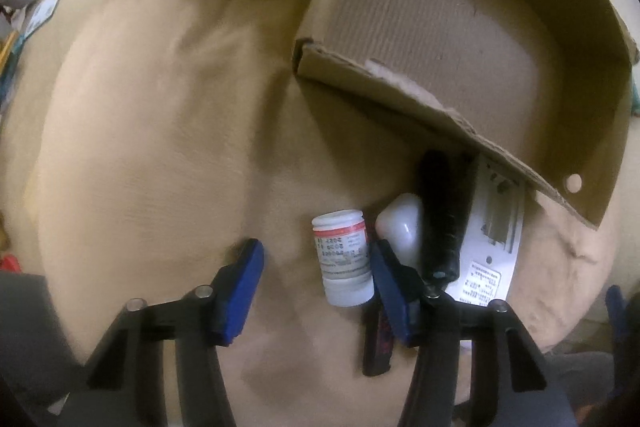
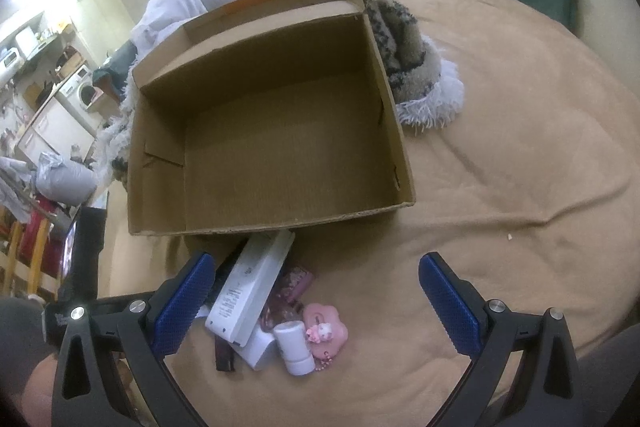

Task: Organize rigid objects
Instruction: 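Grasp the red-labelled pill bottle with left tool while right tool grasps white bottle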

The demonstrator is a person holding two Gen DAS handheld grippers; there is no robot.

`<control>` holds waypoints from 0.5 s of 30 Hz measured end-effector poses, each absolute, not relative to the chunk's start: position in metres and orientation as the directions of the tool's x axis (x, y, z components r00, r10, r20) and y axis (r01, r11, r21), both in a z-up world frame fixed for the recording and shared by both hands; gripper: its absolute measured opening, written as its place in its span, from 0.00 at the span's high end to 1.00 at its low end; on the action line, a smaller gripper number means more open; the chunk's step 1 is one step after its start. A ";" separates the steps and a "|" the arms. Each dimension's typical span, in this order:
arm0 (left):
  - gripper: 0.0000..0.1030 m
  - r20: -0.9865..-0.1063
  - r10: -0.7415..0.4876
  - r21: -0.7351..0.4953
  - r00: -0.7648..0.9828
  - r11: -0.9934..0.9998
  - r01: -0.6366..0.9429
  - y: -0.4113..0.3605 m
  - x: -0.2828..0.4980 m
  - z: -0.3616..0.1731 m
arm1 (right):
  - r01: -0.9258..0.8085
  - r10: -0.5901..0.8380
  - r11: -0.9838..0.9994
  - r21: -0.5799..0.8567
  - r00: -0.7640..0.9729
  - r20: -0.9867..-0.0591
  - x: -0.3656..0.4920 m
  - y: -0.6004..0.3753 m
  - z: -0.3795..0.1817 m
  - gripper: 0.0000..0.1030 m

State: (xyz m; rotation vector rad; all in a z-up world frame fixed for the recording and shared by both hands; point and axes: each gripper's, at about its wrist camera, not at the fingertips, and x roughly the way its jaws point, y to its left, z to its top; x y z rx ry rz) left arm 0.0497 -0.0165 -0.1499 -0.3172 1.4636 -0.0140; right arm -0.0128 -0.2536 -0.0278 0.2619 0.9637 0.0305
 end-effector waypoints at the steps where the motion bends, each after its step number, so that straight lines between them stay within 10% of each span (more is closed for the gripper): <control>1: 0.54 -0.972 -0.205 -0.223 0.115 0.959 -0.176 -0.016 0.048 -0.151 | 0.087 0.145 0.968 0.235 0.569 -0.809 -0.012 -0.253 -0.028 0.00; 6: 0.73 -0.974 -0.205 -0.217 0.097 0.967 -0.132 -0.026 0.044 -0.154 | 0.080 0.207 0.955 0.287 0.515 -0.832 -0.009 -0.255 -0.041 0.00; 12: 0.76 -0.979 -0.173 -0.187 0.105 0.973 -0.135 -0.031 0.039 -0.145 | 0.072 0.311 0.932 0.355 0.340 -0.887 -0.006 -0.251 -0.077 0.51; 15: 0.76 -0.981 -0.154 -0.169 0.115 0.977 -0.133 -0.028 0.037 -0.140 | 0.064 0.384 0.910 0.410 0.245 -0.890 -0.005 -0.243 -0.095 0.57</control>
